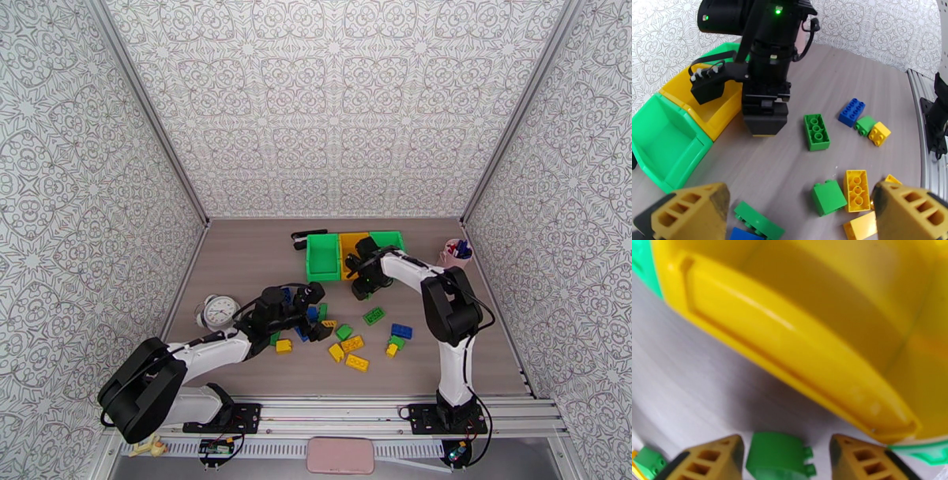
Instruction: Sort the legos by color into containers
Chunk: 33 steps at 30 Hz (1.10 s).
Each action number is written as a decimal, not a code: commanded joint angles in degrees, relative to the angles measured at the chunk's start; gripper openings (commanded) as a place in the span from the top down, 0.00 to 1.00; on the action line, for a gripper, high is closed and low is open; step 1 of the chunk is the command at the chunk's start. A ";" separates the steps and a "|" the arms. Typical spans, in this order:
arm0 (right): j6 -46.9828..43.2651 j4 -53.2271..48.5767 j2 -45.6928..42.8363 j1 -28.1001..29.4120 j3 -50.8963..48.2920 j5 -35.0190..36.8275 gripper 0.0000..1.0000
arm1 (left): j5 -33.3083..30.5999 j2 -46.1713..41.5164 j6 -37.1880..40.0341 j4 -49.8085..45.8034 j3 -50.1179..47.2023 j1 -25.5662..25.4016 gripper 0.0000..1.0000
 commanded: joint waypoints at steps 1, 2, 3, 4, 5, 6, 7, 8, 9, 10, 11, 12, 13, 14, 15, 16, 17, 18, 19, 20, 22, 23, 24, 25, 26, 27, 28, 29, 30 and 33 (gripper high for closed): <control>-0.19 -1.15 0.79 0.04 1.68 -0.97 0.48 | 1.13 0.46 -0.14 1.15 1.33 -0.47 0.00; -0.20 -1.20 0.57 0.06 1.42 -0.90 0.49 | 1.05 0.46 -0.07 1.10 1.26 -0.44 0.00; -0.07 -1.08 0.42 0.08 1.14 -0.90 0.50 | 1.05 0.34 -0.06 1.11 1.23 -0.47 0.00; -0.03 -1.02 0.13 0.04 0.89 -0.88 0.52 | 1.05 0.33 -0.01 1.15 1.22 -0.49 0.00; 0.13 -0.94 -0.18 0.06 0.58 -0.88 0.54 | 1.04 0.24 -0.04 1.11 1.15 -0.47 0.00; 0.24 -0.72 -0.58 0.08 0.13 -0.88 0.56 | 0.99 0.23 -0.03 1.14 1.08 -0.49 0.00; 0.41 -0.51 -0.93 0.06 -0.29 -0.88 0.57 | 0.96 0.22 -0.06 1.23 1.04 -0.48 0.00; 0.57 -0.27 -1.38 0.09 -0.77 -0.83 0.59 | 0.99 0.08 -0.02 1.26 0.97 -0.49 0.00; 0.74 0.01 -1.85 0.08 -1.20 -0.81 0.62 | 0.89 0.01 -0.06 1.20 0.87 -0.51 0.00; 0.85 0.14 -2.36 0.08 -1.63 -0.79 0.63 | 0.87 -0.01 -0.13 1.18 0.77 -0.49 0.00; 0.99 0.20 -2.73 0.06 -1.92 -0.86 0.63 | 0.79 -0.14 -0.24 1.26 0.69 -0.44 0.00; 1.11 0.35 -3.35 0.03 -2.25 -0.87 0.64 | 0.65 -0.25 -0.30 1.30 0.57 -0.49 0.00; 1.24 0.41 -3.71 0.08 -2.47 -0.88 0.64 | 0.56 -0.45 -0.41 1.41 0.42 -0.56 0.00; 1.45 0.53 -4.20 0.08 -2.85 -0.84 0.65 | 0.43 -0.68 -0.40 1.36 0.34 -0.53 0.00; 1.68 0.68 -4.81 0.05 -3.15 -0.94 0.65 | 0.29 -0.81 -0.34 1.37 0.26 -0.57 0.00; 1.86 0.85 -5.43 0.08 -3.46 -1.11 0.65 | 0.02 -1.05 -0.33 1.33 0.20 -0.54 0.00; 2.14 1.21 -6.22 0.08 -3.81 -1.30 0.66 | -0.27 -1.24 -0.23 1.34 0.00 -0.49 0.00; 2.50 1.64 -7.05 0.08 -4.08 -1.55 0.66 | -0.57 -1.41 -0.23 1.33 -0.02 -0.47 0.00; 2.93 2.17 -7.94 0.02 -4.24 -1.87 0.67 | -0.77 -1.59 -0.23 1.28 -0.04 -0.54 0.00; 3.32 2.82 -9.06 0.08 -4.67 -2.31 0.68 | -0.94 -1.69 -0.28 1.44 -0.19 -0.50 0.00; 4.46 5.41 -11.56 0.08 -5.96 -2.92 0.68 | -1.42 -1.61 -0.57 1.78 -0.02 -0.57 0.00; 5.05 7.40 -13.05 0.08 -7.09 -3.03 0.68 | -1.41 -1.52 -1.00 1.71 0.28 -0.53 0.00; 5.77 9.71 -14.37 0.04 -8.26 -3.04 0.68 | -1.15 -1.64 -1.41 1.29 0.84 -0.52 0.00; 6.61 11.75 -15.36 0.08 -9.08 -2.76 0.69 | -1.17 -1.84 -1.80 0.81 1.35 -0.58 0.00; 7.66 13.95 -16.22 0.05 -9.87 -2.51 0.69 | -2.04 -2.08 -2.37 0.63 1.56 -0.77 0.00; 8.54 16.40 -16.91 0.08 -10.49 -2.26 0.69 | -3.37 -2.34 -2.76 0.66 1.65 -1.08 0.00; 9.56 18.94 -17.45 0.08 -11.13 -2.20 0.69 | -4.98 -2.62 -3.09 0.91 1.57 -1.39 0.00; 10.40 20.83 -17.68 0.08 -11.48 -2.04 0.69 | -6.08 -2.81 -3.39 1.09 1.48 -1.61 0.00; 11.15 22.67 -17.74 0.06 -11.41 -1.92 0.69 | -7.63 -3.02 -3.72 1.15 1.45 -1.79 0.00; 13.01 27.16 -17.20 0.08 -10.61 -0.20 0.70 | -11.47 -3.75 -4.96 1.21 1.39 -2.37 0.00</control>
